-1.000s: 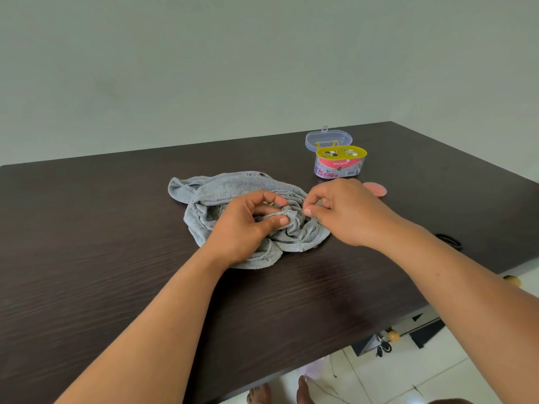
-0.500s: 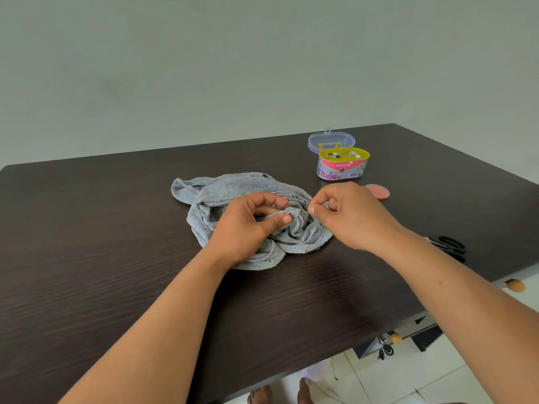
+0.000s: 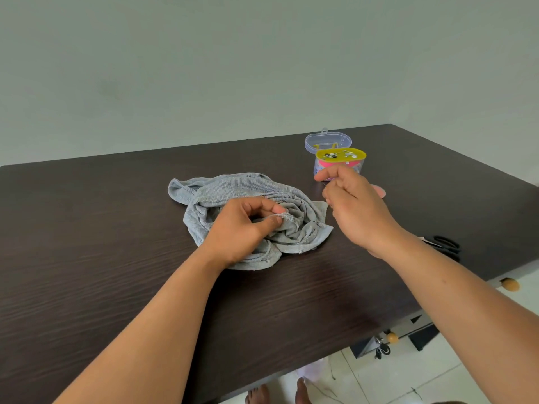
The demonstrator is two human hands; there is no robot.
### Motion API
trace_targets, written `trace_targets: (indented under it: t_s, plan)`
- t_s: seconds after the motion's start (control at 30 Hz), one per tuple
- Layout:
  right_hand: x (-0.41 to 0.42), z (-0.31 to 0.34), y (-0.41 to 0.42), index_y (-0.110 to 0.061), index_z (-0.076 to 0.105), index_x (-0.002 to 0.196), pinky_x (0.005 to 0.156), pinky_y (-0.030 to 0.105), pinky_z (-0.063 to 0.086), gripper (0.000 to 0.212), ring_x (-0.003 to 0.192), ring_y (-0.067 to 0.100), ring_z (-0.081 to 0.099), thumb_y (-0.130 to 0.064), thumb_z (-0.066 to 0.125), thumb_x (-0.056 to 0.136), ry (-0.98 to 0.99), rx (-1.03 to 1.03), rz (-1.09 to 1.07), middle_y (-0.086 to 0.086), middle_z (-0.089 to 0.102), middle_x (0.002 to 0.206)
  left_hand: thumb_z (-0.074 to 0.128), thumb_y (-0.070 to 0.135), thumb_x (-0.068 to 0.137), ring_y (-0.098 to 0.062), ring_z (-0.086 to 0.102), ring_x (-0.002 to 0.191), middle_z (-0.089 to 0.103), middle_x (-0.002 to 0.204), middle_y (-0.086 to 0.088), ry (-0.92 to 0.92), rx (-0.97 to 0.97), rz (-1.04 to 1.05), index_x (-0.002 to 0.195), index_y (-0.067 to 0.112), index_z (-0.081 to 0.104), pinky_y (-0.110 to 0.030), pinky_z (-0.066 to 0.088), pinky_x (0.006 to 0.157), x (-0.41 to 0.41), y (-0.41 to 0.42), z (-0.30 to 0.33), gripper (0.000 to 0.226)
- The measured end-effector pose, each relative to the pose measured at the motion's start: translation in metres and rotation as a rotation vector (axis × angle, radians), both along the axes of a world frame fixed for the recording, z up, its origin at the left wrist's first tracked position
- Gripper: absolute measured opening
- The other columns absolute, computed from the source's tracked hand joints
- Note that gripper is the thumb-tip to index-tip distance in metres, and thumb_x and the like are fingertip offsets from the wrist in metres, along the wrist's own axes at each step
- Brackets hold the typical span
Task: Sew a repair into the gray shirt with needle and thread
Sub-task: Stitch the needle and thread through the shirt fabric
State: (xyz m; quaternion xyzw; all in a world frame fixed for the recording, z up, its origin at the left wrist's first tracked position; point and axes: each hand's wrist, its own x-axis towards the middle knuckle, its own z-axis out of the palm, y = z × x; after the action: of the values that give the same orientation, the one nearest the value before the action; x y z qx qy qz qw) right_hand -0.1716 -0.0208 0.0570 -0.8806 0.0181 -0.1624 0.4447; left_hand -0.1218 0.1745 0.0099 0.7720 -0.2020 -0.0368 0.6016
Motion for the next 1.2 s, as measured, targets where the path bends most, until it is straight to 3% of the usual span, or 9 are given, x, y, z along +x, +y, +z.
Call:
trace_targets:
  t_s: [0.07,0.17,0.3,0.43,0.5,0.7,0.93,1.2]
  plan:
    - [0.000,-0.002,0.000,-0.025,0.061,0.106,0.068,0.015,0.043,0.034,0.057,0.000,0.050,-0.002,0.037,0.095,-0.004,0.018,0.019,-0.009,0.063,0.071,0.071,0.006,0.093,-0.005,0.062,0.060,0.077,0.086,-0.007,0.011,0.000,-0.001,0.098,0.015,0.077,-0.015,0.047,0.055,0.000,0.001,0.000,0.011]
    - [-0.001,-0.005,0.002,-0.024,0.063,0.102,0.072,0.028,0.054,0.037,0.068,0.006,0.062,0.005,0.040,0.096,0.017,0.102,0.089,-0.008,0.071,0.083,0.073,0.009,0.092,0.002,0.050,0.045,0.076,0.081,-0.004,0.011,0.000,0.005,0.106,0.018,0.073,-0.012,0.040,0.048,0.001,0.001,0.000,0.016]
    - [-0.004,-0.012,0.007,-0.027,0.067,0.096,0.082,0.029,0.061,0.032,0.084,0.009,0.074,0.003,0.055,0.097,0.021,0.154,0.135,0.000,0.073,0.096,0.076,0.014,0.090,-0.002,0.068,0.072,0.079,0.084,0.002,0.007,0.014,0.000,0.106,0.024,0.071,-0.014,0.051,0.072,0.002,0.000,0.000,0.020]
    - [-0.007,-0.017,0.011,-0.023,0.070,0.094,0.080,0.037,0.062,0.025,0.081,0.011,0.075,0.001,0.060,0.094,0.015,0.142,0.112,0.001,0.070,0.088,0.077,0.013,0.088,0.004,0.066,0.066,0.079,0.082,0.004,0.018,0.000,0.000,0.105,0.021,0.071,-0.008,0.046,0.064,0.003,0.000,0.001,0.020]
    - [-0.008,-0.020,0.011,-0.027,0.070,0.094,0.077,0.044,0.062,0.022,0.077,0.013,0.075,-0.005,0.066,0.091,-0.010,0.105,0.085,-0.003,0.071,0.082,0.078,0.014,0.087,0.002,0.068,0.072,0.078,0.081,0.006,0.019,-0.004,-0.001,0.104,0.022,0.071,-0.010,0.047,0.070,0.004,0.000,0.000,0.020]
    - [-0.010,-0.027,0.014,-0.031,0.067,0.085,0.067,0.017,0.053,0.018,0.071,0.004,0.068,-0.015,0.074,0.085,-0.032,0.034,-0.009,-0.007,0.072,0.080,0.079,0.016,0.087,-0.004,0.070,0.080,0.078,0.082,0.005,0.027,-0.030,-0.003,0.102,0.024,0.072,-0.026,0.053,0.090,0.005,0.001,-0.001,0.018]
    - [-0.011,-0.034,0.018,-0.028,0.066,0.088,0.063,0.012,0.050,0.018,0.067,0.002,0.068,-0.012,0.074,0.086,0.006,0.082,0.001,-0.006,0.074,0.079,0.079,0.016,0.086,-0.005,0.073,0.088,0.080,0.087,0.003,0.028,-0.035,-0.024,0.120,0.024,0.068,-0.024,0.052,0.095,0.006,0.001,0.000,0.037]
    - [-0.010,-0.043,0.023,-0.024,0.060,0.085,0.076,0.045,0.061,0.021,0.069,0.015,0.071,-0.009,0.075,0.084,0.010,0.255,-0.019,-0.002,0.074,0.076,0.080,0.016,0.085,-0.003,0.074,0.086,0.080,0.087,0.006,-0.001,-0.010,-0.028,0.119,0.029,0.068,-0.015,0.052,0.085,0.005,0.000,0.001,0.039]
